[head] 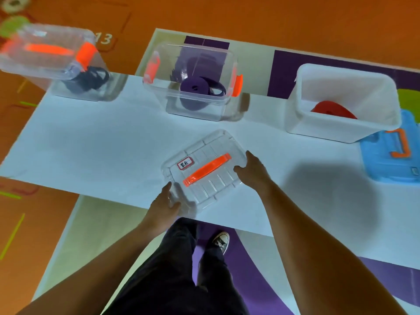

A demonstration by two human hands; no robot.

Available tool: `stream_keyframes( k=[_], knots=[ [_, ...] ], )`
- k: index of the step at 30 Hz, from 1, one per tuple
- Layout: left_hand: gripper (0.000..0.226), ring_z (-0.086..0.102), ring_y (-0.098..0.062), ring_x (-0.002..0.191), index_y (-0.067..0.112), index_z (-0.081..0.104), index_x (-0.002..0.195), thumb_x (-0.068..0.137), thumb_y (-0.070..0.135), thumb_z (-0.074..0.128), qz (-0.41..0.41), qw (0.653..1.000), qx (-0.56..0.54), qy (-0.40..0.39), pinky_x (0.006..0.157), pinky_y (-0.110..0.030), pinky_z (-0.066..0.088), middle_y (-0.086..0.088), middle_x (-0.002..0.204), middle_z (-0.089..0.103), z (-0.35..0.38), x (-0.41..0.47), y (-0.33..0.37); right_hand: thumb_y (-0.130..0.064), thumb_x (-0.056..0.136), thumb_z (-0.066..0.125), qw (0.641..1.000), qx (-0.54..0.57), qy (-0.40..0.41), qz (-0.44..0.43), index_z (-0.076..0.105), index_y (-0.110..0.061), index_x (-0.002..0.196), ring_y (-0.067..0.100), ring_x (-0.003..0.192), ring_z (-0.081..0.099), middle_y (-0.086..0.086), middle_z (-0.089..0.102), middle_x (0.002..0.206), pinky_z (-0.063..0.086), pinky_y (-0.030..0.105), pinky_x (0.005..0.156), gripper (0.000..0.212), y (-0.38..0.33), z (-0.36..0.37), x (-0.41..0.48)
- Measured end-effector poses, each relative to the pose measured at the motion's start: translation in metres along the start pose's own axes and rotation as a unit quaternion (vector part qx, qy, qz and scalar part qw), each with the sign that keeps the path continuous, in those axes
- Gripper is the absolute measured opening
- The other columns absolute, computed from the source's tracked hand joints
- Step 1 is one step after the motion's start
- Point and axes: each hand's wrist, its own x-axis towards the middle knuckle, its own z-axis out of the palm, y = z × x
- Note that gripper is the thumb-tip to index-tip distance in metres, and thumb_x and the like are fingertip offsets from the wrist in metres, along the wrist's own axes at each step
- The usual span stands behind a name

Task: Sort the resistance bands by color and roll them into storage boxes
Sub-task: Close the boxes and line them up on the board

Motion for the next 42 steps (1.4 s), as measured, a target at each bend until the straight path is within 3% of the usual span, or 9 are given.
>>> stream_keyframes(
  k=[5, 10, 16, 20, 22, 24, 27, 35, 42],
  knots=[
    [0.058, 0.058, -0.029, 0.118, 0.007, 0.026, 0.158, 0.105, 0.017, 0.046, -0.021, 0.995, -0.060, 0.079, 0.089, -0.027, 0.039, -0.020, 0.142, 0.054, 0.005, -0.005, 0.004, -0.047, 0.086, 0.054, 0.994, 0.069, 0.045, 0.072, 0.044, -0.022, 0.152, 0.034, 0.136, 0.047, 0.012, 0.046, 0.150, 0.043, 0.049, 0.112, 0.072, 0.013, 0.024, -0.030],
    [0.051, 0.043, -0.035, 0.141, 0.003, 0.029, 0.156, 0.106, 0.011, 0.038, -0.020, 0.982, -0.112, 0.149, 0.114, -0.039, 0.033, -0.021, 0.154, 0.041, 0.000, -0.015, 0.011, -0.032, 0.080, 0.065, 0.971, 0.207, 0.089, 0.079, 0.056, -0.020, 0.141, 0.029, 0.121, 0.061, 0.009, 0.062, 0.134, 0.052, 0.040, 0.102, 0.062, 0.028, 0.042, -0.061],
    [0.047, 0.043, -0.029, 0.142, 0.005, 0.038, 0.152, 0.105, 0.003, 0.038, 0.090, 0.961, -0.144, 0.220, 0.117, -0.036, 0.034, -0.014, 0.154, 0.043, -0.035, -0.020, 0.040, -0.011, 0.091, 0.066, 0.918, 0.338, 0.209, 0.010, 0.057, -0.022, 0.134, 0.013, 0.114, 0.058, -0.001, 0.058, 0.128, 0.043, 0.025, 0.091, 0.045, 0.012, 0.028, -0.090],
    [0.047, 0.058, -0.007, 0.109, 0.007, 0.044, 0.148, 0.103, -0.002, 0.035, 0.145, 0.942, -0.163, 0.255, 0.095, -0.020, 0.038, -0.009, 0.146, 0.052, -0.065, -0.021, 0.063, -0.014, 0.093, 0.065, 0.906, 0.350, 0.239, -0.015, 0.056, -0.023, 0.135, 0.010, 0.109, 0.057, -0.004, 0.058, 0.126, 0.043, 0.024, 0.091, 0.043, -0.013, 0.007, -0.094],
    [0.046, 0.059, -0.006, 0.085, 0.007, 0.047, 0.146, 0.102, 0.001, 0.036, 0.172, 0.930, -0.172, 0.276, 0.086, -0.029, 0.045, -0.009, 0.133, 0.061, -0.082, -0.014, 0.073, -0.016, 0.094, 0.065, 0.910, 0.336, 0.242, -0.030, 0.055, -0.023, 0.134, 0.010, 0.109, 0.056, -0.005, 0.057, 0.123, 0.042, 0.023, 0.091, 0.042, -0.027, -0.006, -0.094],
    [0.047, 0.064, -0.022, 0.078, 0.012, 0.049, 0.143, 0.098, 0.015, 0.035, 0.189, 0.922, -0.168, 0.294, 0.081, -0.046, 0.054, -0.008, 0.117, 0.069, -0.097, -0.002, 0.080, -0.018, 0.094, 0.066, 0.918, 0.313, 0.238, -0.046, 0.055, -0.023, 0.133, 0.010, 0.109, 0.056, -0.005, 0.057, 0.121, 0.041, 0.023, 0.090, 0.041, -0.040, -0.016, -0.090],
    [0.046, 0.064, -0.030, 0.092, 0.020, 0.050, 0.141, 0.097, 0.027, 0.038, 0.192, 0.920, -0.163, 0.301, 0.089, -0.056, 0.052, -0.003, 0.124, 0.068, -0.124, 0.022, 0.095, -0.019, 0.094, 0.068, 0.929, 0.272, 0.244, -0.067, 0.057, -0.019, 0.132, 0.012, 0.107, 0.058, -0.002, 0.059, 0.118, 0.042, 0.024, 0.089, 0.039, -0.062, -0.032, -0.074],
    [0.043, 0.058, -0.036, 0.115, 0.011, 0.054, 0.140, 0.097, 0.010, 0.055, 0.197, 0.940, -0.110, 0.256, 0.106, -0.050, 0.045, -0.008, 0.140, 0.061, -0.196, 0.108, 0.130, -0.023, 0.092, 0.067, 0.944, 0.207, 0.254, -0.047, 0.061, -0.017, 0.132, 0.022, 0.107, 0.064, 0.004, 0.067, 0.116, 0.050, 0.038, 0.098, 0.041, -0.131, -0.059, -0.002],
    [0.044, 0.054, -0.039, 0.126, 0.007, 0.053, 0.141, 0.097, 0.001, 0.055, 0.217, 0.956, -0.025, 0.197, 0.113, -0.041, 0.031, -0.015, 0.142, 0.059, -0.234, 0.176, 0.159, -0.036, 0.076, 0.053, 0.943, 0.194, 0.268, -0.014, 0.069, -0.017, 0.121, 0.031, 0.100, 0.066, 0.010, 0.072, 0.106, 0.049, 0.035, 0.085, 0.052, -0.182, -0.076, 0.047]
  ],
)
